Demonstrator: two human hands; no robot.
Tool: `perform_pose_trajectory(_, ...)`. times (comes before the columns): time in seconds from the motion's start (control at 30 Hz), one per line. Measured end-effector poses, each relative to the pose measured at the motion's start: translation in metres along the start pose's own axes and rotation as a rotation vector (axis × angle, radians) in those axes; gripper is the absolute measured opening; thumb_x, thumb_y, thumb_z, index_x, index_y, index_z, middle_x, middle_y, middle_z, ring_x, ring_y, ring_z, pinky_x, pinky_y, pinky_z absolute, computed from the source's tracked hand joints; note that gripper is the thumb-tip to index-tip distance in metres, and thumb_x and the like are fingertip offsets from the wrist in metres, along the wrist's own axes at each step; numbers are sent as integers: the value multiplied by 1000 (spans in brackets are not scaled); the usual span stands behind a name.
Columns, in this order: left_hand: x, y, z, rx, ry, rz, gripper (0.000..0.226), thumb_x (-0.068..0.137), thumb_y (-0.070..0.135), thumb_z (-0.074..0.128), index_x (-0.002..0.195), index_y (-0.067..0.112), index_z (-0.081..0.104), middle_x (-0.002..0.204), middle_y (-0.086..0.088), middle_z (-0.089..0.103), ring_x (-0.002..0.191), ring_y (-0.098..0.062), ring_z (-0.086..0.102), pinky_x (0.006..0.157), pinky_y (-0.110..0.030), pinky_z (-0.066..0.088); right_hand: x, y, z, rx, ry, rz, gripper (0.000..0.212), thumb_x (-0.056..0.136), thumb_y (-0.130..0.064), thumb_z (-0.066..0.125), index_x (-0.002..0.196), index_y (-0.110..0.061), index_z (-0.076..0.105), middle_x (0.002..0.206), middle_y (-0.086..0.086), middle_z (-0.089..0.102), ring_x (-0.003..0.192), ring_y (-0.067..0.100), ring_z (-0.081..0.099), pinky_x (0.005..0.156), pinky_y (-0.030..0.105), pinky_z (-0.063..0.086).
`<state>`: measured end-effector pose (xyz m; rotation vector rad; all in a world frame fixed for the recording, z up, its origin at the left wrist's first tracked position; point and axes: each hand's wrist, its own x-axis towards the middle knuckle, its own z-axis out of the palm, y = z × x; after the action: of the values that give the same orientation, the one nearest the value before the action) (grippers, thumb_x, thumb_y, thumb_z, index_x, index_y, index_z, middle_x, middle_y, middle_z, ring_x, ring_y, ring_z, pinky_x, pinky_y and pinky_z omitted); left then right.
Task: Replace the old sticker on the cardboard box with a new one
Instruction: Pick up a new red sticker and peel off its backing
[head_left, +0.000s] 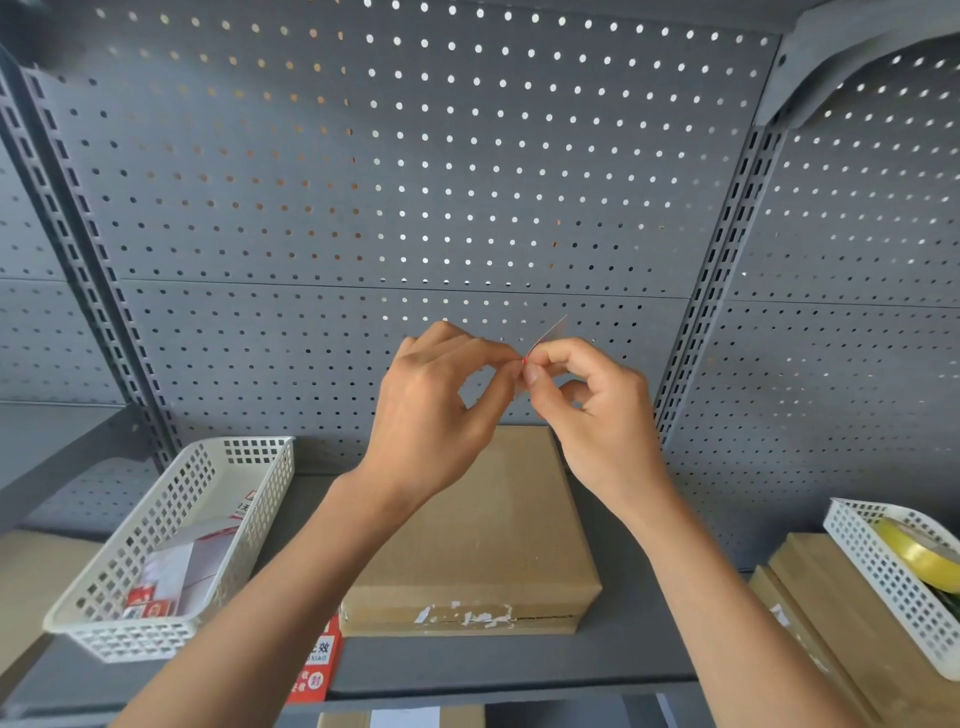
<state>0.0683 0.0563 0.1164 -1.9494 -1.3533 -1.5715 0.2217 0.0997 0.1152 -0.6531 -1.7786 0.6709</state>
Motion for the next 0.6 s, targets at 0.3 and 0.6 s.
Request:
perform_pose_trajectory(0.3, -1, -4, -5, -133, -9, -236, 11, 90, 18, 71, 84, 25, 76, 85, 20, 72, 84, 3, 57, 74, -6, 35, 0, 9, -1, 5, 66, 79, 22, 93, -10, 63, 81, -28, 63, 82, -8, 69, 65, 33, 61, 60, 44, 51)
perform_pose_trajectory(0.6, -4, -12, -10, -228, 72, -418, 13, 90, 20, 65, 81, 23, 75, 81, 14, 73, 70, -1, 52, 63, -23, 37, -1, 15, -3, 44, 109, 131, 15, 92, -12, 61, 81, -22, 63, 79, -8, 70, 83, 20, 70, 75, 53, 60)
